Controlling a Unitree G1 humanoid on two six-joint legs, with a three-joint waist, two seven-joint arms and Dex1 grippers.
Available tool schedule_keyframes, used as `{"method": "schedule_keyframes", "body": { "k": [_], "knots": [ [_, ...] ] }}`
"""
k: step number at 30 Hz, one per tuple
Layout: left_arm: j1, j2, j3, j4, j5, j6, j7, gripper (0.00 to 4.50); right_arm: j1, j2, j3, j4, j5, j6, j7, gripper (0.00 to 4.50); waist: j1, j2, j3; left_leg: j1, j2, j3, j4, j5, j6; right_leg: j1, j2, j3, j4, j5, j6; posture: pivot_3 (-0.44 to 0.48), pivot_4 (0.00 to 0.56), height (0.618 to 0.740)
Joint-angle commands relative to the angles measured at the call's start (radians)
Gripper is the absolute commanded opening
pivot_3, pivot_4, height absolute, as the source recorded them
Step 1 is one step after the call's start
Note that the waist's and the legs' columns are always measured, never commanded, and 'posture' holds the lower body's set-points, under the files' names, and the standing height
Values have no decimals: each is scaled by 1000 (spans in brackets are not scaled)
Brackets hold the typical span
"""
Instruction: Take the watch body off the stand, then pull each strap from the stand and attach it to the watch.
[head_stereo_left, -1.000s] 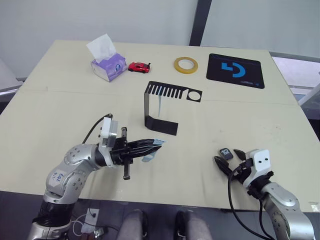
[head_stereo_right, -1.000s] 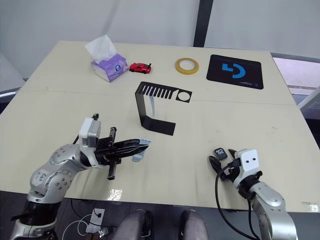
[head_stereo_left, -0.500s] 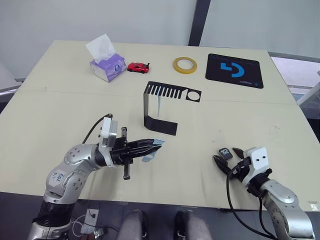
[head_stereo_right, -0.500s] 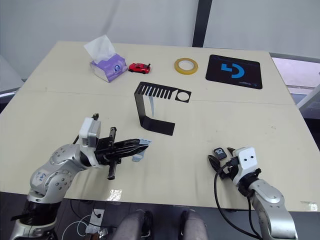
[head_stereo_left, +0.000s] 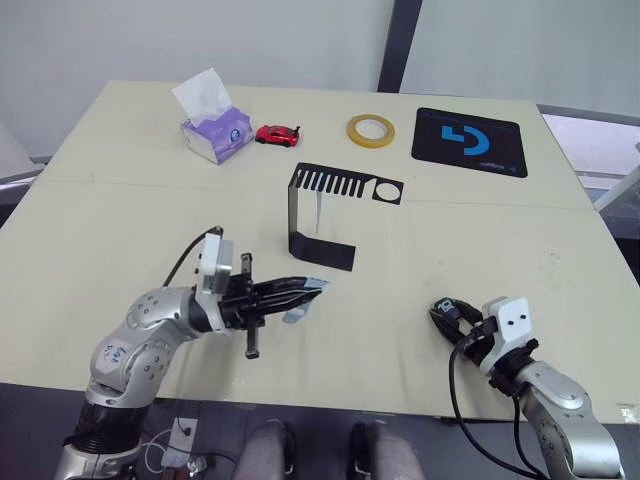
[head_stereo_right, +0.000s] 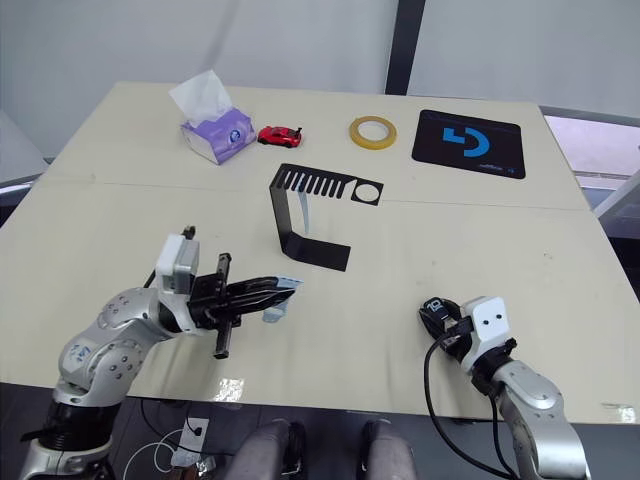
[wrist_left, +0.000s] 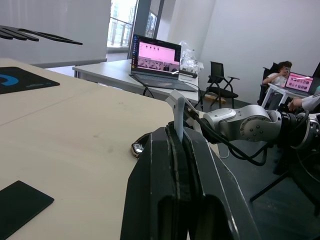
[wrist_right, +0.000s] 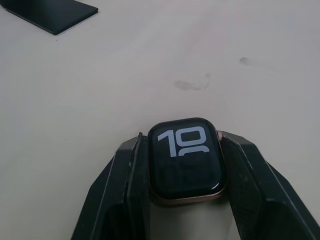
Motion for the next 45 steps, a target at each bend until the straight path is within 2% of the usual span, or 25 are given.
{"method": "schedule_keyframes", "body": {
  "k": [1, 7, 11, 14, 17, 19, 22, 26, 30, 45],
  "knots": [
    [-5, 6, 19, -21, 0, -14, -1, 0, 20, -1, 8, 46, -13, 30, 0, 1651, 0, 0, 0, 0, 0, 0, 0, 0, 0, 0, 0, 0, 0, 0, 0, 0, 150, 740],
    [-13, 8, 21, -20, 5, -21, -5, 0, 0, -16, 2, 33, 13, 47, 29, 1651, -2, 0, 0, 0, 0, 0, 0, 0, 0, 0, 0, 0, 0, 0, 0, 0, 150, 740],
    [-38, 20, 23, -16, 45, -72, -23, 0, -46, -58, -18, -62, 140, 199, 68, 1651, -3, 0, 0, 0, 0, 0, 0, 0, 0, 0, 0, 0, 0, 0, 0, 0, 150, 740],
    [-60, 51, 5, 2, 132, -166, -71, 0, -114, -100, -43, -144, 301, 404, 67, 1651, -7, 2, 1, 0, 0, 0, -1, 0, 0, 0, 0, 0, 0, 0, 0, 0, 150, 740],
    [-80, 108, -23, 52, 271, -342, -157, 0, -229, -173, -52, -204, 545, 682, 82, 1651, -12, 7, 4, -1, 0, 0, -1, 0, 0, -1, -1, -1, 0, 0, -1, 0, 150, 740],
    [-92, 116, -31, 78, 326, -440, -176, 0, -307, -175, -74, -188, 731, 836, 28, 1651, -11, 8, 5, -2, 0, 0, -1, -1, 3, -2, -1, -1, -1, 0, -2, 0, 150, 740],
    [-109, 106, -37, 104, 387, -559, -173, 0, -415, -143, -81, -126, 961, 964, -101, 1651, -9, 8, 5, -3, 1, -2, -1, -3, 4, -2, -1, -3, -1, 0, -3, 0, 150, 740],
    [-114, 109, -51, 131, 455, -676, -166, 0, -511, -105, -44, -34, 1203, 1002, -276, 1651, -9, 8, 5, -4, -1, -1, 0, -2, 4, -2, -2, -4, -2, 0, -2, 0, 150, 740],
    [-106, 116, -59, 129, 486, -702, -150, 0, -535, -113, 16, -8, 1318, 1006, -357, 1651, -11, 8, 5, -5, -1, 0, 0, -2, 4, -2, -2, -3, -1, 1, 1, 0, 150, 740],
    [-101, 115, -125, 80, 515, -662, -101, 0, -564, -127, 133, -45, 1415, 916, -478, 1651, -12, 8, 5, -5, -1, 1, 0, -2, 4, -2, -2, -3, -1, 2, 1, 0, 150, 740]
  ]
}}
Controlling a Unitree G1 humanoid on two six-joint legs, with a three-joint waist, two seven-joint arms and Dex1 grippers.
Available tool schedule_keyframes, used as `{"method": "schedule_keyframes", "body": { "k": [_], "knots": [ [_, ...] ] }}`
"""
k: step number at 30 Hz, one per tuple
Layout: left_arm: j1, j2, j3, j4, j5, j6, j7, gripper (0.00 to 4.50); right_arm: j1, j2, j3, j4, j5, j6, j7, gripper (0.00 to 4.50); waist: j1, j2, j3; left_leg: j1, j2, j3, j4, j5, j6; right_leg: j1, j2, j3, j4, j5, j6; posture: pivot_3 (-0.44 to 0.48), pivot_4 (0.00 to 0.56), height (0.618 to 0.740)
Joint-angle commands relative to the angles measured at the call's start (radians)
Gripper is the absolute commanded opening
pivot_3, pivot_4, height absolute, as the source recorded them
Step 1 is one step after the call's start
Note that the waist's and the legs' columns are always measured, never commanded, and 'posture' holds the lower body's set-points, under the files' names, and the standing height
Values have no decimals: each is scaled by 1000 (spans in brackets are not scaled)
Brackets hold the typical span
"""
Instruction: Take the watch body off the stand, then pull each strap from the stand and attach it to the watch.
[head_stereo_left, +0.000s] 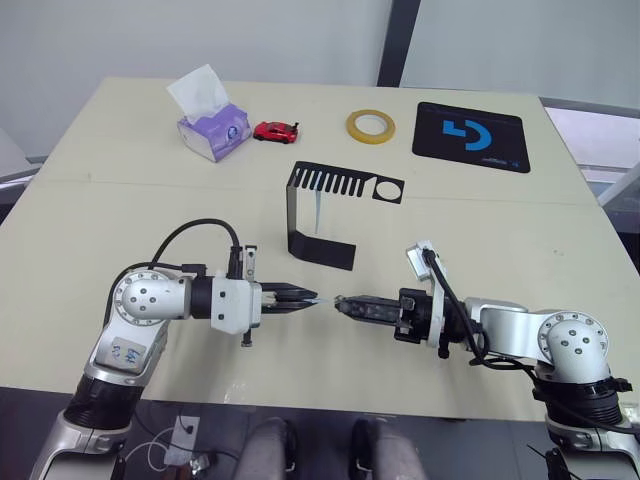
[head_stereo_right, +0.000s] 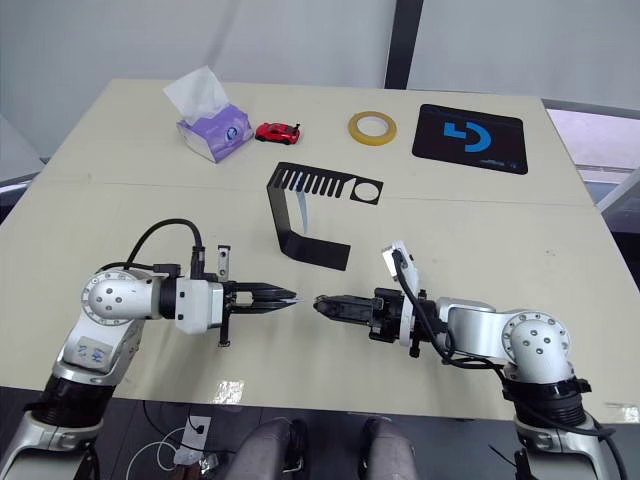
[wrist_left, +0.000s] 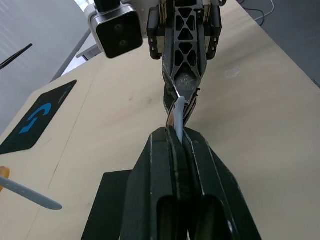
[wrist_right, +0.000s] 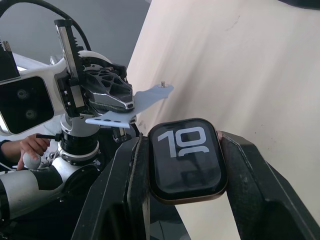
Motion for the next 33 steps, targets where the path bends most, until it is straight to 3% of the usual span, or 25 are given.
{"method": "schedule_keyframes", "body": {
  "k": [1, 33],
  "knots": [
    [-4, 6, -4, -39, -2, -4, 10, 0, -16, -14, 7, -40, 36, -31, -8, 1651, 0, 0, 0, 0, 0, 0, 0, 0, 0, 0, 0, 0, 0, 0, 0, 0, 150, 740],
    [-14, -8, -30, -13, 27, 27, 62, 0, 22, -45, 41, -90, 33, -90, -12, 1651, 0, 0, 0, 0, 0, 0, 0, 0, 0, 0, 0, 0, -1, 0, 0, 0, 150, 740]
  ]
}}
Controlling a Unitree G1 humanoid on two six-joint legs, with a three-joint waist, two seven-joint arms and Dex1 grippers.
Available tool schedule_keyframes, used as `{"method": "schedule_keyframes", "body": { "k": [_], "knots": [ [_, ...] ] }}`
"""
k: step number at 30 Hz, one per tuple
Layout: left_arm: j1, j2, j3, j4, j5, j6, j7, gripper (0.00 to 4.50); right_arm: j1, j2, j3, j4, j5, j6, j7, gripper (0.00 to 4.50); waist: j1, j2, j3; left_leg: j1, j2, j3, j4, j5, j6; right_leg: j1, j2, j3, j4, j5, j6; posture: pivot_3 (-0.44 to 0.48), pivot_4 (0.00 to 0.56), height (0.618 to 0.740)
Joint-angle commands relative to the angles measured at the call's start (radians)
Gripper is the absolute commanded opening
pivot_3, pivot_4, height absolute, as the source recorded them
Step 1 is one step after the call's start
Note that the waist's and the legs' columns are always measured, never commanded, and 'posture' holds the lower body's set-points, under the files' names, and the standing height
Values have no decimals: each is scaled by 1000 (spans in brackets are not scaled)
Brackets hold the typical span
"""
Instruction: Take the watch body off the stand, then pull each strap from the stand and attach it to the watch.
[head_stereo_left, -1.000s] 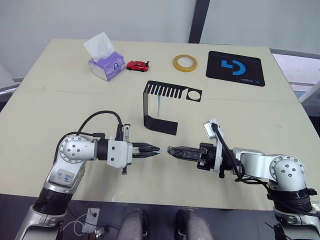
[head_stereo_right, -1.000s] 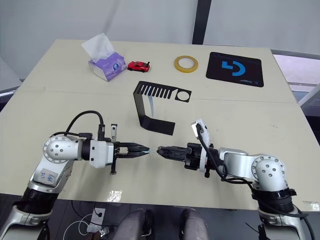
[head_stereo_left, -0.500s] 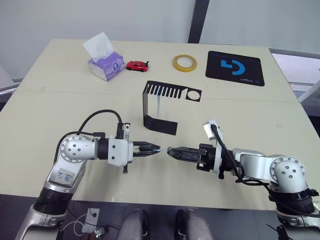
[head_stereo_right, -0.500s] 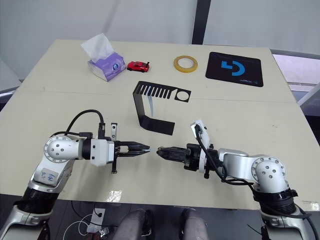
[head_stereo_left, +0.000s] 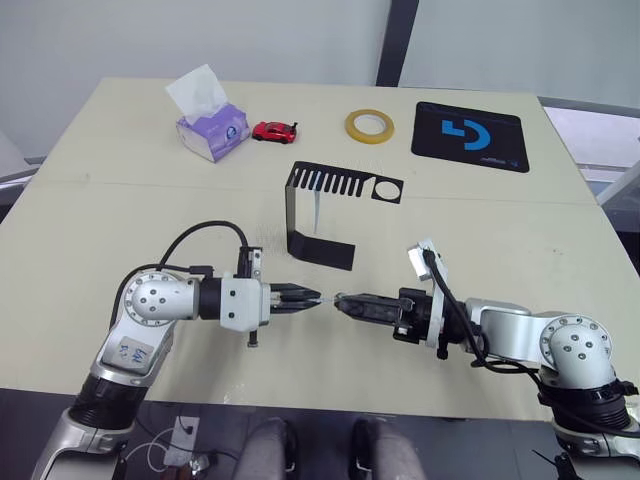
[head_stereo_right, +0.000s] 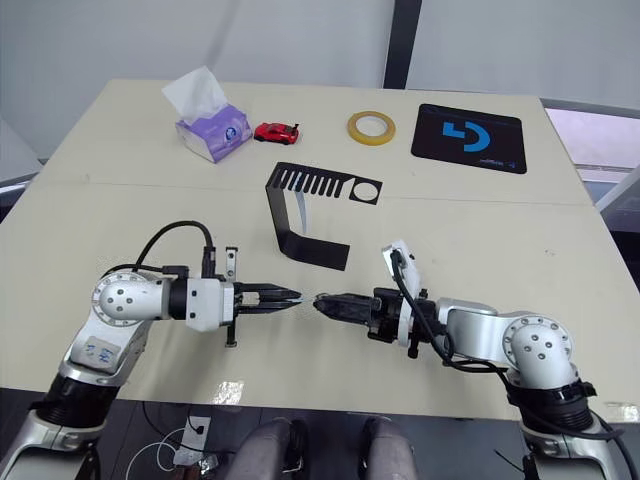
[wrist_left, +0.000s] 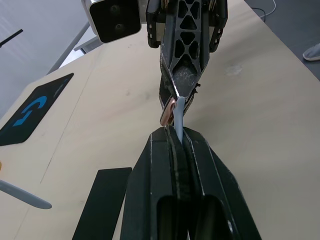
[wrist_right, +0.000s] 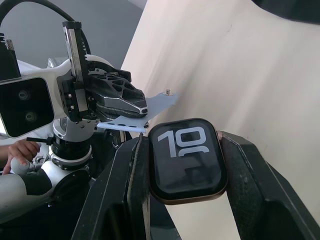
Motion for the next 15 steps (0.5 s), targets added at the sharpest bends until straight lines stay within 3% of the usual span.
{"method": "schedule_keyframes", "body": {
  "k": [1, 15],
  "knots": [
    [-11, -7, -1, -15, 5, -1, 18, 0, 0, -8, 2, -43, 28, -18, 6, 1651, 0, 0, 0, 0, 0, 0, 0, 0, 0, 0, 0, 0, 0, 0, 0, 0, 150, 740],
    [-14, -13, -22, -10, 5, 8, 21, 0, 14, -9, 10, -60, 29, -35, -2, 1651, 0, 0, 0, 0, 0, 0, 0, 0, 0, 0, 0, 0, 0, 0, 0, 0, 150, 740]
  ]
}}
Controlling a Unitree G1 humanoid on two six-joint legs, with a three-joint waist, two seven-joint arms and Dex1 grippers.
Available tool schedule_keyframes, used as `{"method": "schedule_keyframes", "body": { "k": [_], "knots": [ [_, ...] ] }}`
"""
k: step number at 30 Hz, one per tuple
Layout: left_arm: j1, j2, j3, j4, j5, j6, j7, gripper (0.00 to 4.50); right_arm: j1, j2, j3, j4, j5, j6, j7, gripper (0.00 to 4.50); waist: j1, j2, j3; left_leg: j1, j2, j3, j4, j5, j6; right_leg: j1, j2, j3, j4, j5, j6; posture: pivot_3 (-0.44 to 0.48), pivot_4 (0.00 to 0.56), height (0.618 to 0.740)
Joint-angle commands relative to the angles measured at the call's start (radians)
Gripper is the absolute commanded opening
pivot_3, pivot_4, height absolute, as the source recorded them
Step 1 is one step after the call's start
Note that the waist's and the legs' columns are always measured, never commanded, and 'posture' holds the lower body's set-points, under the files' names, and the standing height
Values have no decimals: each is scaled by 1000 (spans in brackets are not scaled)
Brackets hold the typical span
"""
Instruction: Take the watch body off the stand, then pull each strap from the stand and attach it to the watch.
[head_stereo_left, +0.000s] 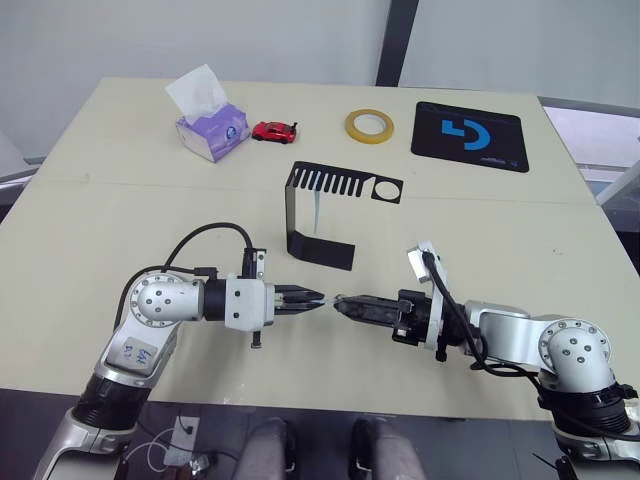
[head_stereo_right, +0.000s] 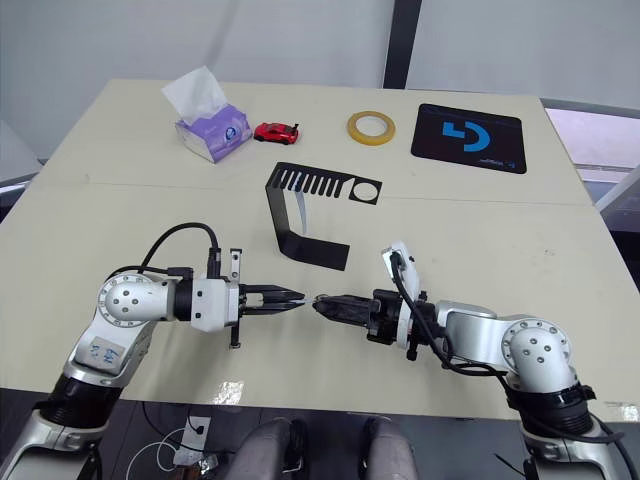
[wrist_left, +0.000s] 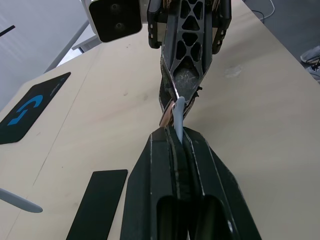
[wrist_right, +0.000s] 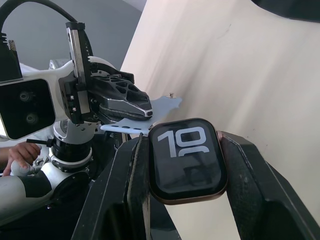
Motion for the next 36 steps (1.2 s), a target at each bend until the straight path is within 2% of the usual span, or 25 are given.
{"method": "schedule_keyframes", "body": {
  "k": [1, 36],
  "knots": [
    [-14, -9, -7, -12, 4, -1, 9, 0, 1, -9, 4, -45, 29, -15, 4, 1651, 0, 0, 0, 0, 0, 0, 0, 0, 0, 0, 0, 0, 0, 0, 0, 0, 150, 740],
    [-37, -20, -68, -119, 76, 88, 25, 0, -2, -14, 35, -56, 39, -28, -19, 1651, 1, 0, 0, 0, 0, 0, 0, 0, 0, 0, 0, 0, 0, 0, 0, 0, 150, 740]
  ]
}}
